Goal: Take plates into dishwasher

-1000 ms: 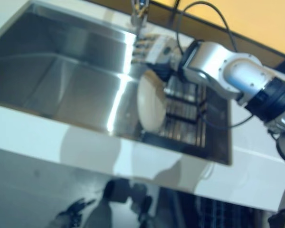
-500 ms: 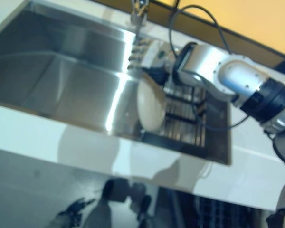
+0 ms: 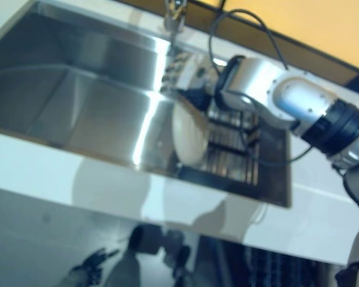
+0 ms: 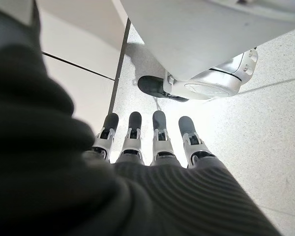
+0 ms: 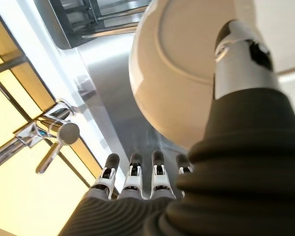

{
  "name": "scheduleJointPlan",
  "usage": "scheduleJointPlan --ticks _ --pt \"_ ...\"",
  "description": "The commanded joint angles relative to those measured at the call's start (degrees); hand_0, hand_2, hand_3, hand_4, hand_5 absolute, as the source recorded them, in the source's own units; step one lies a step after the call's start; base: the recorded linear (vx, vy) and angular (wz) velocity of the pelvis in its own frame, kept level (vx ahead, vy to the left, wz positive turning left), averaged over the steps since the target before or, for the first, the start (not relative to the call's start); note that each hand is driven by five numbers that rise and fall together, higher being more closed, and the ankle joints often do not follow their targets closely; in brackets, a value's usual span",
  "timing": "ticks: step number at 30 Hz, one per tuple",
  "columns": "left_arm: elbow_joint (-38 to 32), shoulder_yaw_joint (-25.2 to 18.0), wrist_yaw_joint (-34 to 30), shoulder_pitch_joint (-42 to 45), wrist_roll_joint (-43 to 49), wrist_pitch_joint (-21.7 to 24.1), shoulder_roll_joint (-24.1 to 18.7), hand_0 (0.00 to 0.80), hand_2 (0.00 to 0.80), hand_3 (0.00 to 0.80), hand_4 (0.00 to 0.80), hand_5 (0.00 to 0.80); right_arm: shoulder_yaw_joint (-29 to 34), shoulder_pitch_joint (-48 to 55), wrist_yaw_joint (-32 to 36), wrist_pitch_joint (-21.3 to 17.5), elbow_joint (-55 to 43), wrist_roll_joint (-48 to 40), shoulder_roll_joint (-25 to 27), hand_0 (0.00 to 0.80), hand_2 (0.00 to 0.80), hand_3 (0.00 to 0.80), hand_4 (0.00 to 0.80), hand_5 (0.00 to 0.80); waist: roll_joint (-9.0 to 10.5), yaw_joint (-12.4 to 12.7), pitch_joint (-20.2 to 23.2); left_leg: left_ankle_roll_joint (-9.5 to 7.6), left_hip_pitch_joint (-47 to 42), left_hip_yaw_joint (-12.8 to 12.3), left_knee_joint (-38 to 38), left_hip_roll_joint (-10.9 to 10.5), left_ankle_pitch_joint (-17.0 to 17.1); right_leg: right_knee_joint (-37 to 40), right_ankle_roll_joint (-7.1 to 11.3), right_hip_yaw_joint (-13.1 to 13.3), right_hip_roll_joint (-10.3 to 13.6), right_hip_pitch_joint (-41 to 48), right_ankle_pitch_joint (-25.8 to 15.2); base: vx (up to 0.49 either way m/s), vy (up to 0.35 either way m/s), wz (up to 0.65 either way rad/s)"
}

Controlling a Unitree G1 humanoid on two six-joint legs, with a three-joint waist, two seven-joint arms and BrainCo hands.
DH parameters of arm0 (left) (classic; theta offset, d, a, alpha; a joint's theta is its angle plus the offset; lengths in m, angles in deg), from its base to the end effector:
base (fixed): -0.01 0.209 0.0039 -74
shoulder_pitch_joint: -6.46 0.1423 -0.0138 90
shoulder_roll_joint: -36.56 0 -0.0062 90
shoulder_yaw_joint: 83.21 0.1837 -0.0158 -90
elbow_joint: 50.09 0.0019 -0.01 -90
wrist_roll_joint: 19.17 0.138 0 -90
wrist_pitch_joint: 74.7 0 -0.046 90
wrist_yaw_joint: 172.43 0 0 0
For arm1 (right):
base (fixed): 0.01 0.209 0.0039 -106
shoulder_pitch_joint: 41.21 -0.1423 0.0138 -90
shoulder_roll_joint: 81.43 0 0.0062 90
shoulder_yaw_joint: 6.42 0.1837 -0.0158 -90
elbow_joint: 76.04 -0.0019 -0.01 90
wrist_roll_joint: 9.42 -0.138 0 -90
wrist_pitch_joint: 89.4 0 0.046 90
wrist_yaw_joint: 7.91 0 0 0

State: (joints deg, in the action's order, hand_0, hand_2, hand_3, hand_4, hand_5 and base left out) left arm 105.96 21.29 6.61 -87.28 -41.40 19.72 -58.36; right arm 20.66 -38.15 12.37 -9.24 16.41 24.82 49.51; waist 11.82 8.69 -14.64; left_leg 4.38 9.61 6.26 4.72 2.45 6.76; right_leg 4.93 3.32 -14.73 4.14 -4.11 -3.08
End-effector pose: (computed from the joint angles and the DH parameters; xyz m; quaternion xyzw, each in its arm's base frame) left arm 0.1102 0.2544 -0.0944 0.0606 0.4821 0.0849 0.8699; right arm 0.2820 -0.1145 0.3183 -0.8646 -0.3052 0.2047 0.3426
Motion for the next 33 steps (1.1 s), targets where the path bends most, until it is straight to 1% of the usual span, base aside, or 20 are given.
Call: scheduleJointPlan --ticks 1,7,8,9,10,21,33 --pt "1.1 -1.9 0.1 -0.8 -2.3 1.2 0.0 0.000 0.000 0.000 0.000 0.000 -0.8 -2.8 0.3 1.2 -0.8 -0.1 0.5 0.000 0.000 0.000 0.000 0.000 1.67 -0.5 0.3 -1.11 -1.0 -3.3 0.3 -0.7 -1.8 0.1 4.18 2.3 2.5 -1.9 -4.3 0.000 0.000 0.00" --pt "1.1 -2.0 0.0 -0.7 -2.4 1.3 0.0 0.000 0.000 0.000 0.000 0.000 -0.9 -2.4 1.5 0.5 -1.5 -0.6 0.6 0.000 0.000 0.000 0.000 0.000 1.67 -0.5 0.2 -1.11 -1.1 -3.4 0.3 -0.7 -1.8 0.1 4.17 2.2 2.6 -1.8 -4.3 0.000 0.000 0.00" --pt "1.2 -2.1 -0.1 -0.7 -2.3 1.2 0.0 0.000 0.000 0.000 0.000 0.000 -0.9 -2.3 1.6 0.3 -1.7 -0.6 0.6 0.267 0.267 0.267 0.267 0.267 1.64 -0.5 0.2 -1.11 -1.1 -3.4 0.3 -0.7 -1.8 0.1 4.16 2.2 2.6 -1.8 -4.2 0.000 0.000 0.00" --pt "1.2 -2.1 -0.1 -0.6 -2.2 1.3 0.0 0.000 0.000 0.000 0.000 0.000 -0.7 -2.1 1.7 0.1 -1.8 -0.5 0.5 0.740 0.740 0.740 0.740 0.740 1.66 -0.5 0.3 -1.14 -1.1 -3.4 0.3 -0.7 -1.8 0.1 4.12 2.3 2.6 -1.8 -4.2 0.000 0.000 0.00" --pt "1.2 -2.1 -0.1 -0.6 -2.2 1.3 0.0 0.000 0.000 0.000 0.000 0.000 -0.6 -2.0 2.1 0.1 -1.9 -0.3 0.4 0.800 0.800 0.800 0.800 0.800 1.67 -0.5 0.3 -1.17 -1.1 -3.4 0.3 -0.8 -1.8 0.1 4.11 2.3 2.5 -1.8 -4.2 0.000 0.000 0.00" --pt "1.2 -2.2 -0.5 -0.5 -2.3 1.5 0.0 0.000 0.000 0.000 0.000 0.000 -0.6 -1.1 5.5 -0.7 -2.0 1.5 0.0 0.800 0.800 0.800 0.800 0.800 1.63 -0.5 0.3 -1.15 -1.3 -3.8 0.3 -0.7 -1.8 0.1 4.16 2.3 2.6 -1.8 -4.4 0.000 0.000 0.00" --pt "1.5 -2.5 -1.0 -0.2 -1.9 1.6 -0.1 0.000 0.000 0.000 0.000 0.000 -1.1 -1.1 5.3 -1.9 0.3 2.4 0.6 0.800 0.800 0.800 0.800 0.800 1.86 -0.8 1.2 -1.15 -1.9 -4.1 0.3 -0.6 -2.0 0.1 4.23 2.3 2.6 -1.3 -4.2 0.000 0.000 0.00"
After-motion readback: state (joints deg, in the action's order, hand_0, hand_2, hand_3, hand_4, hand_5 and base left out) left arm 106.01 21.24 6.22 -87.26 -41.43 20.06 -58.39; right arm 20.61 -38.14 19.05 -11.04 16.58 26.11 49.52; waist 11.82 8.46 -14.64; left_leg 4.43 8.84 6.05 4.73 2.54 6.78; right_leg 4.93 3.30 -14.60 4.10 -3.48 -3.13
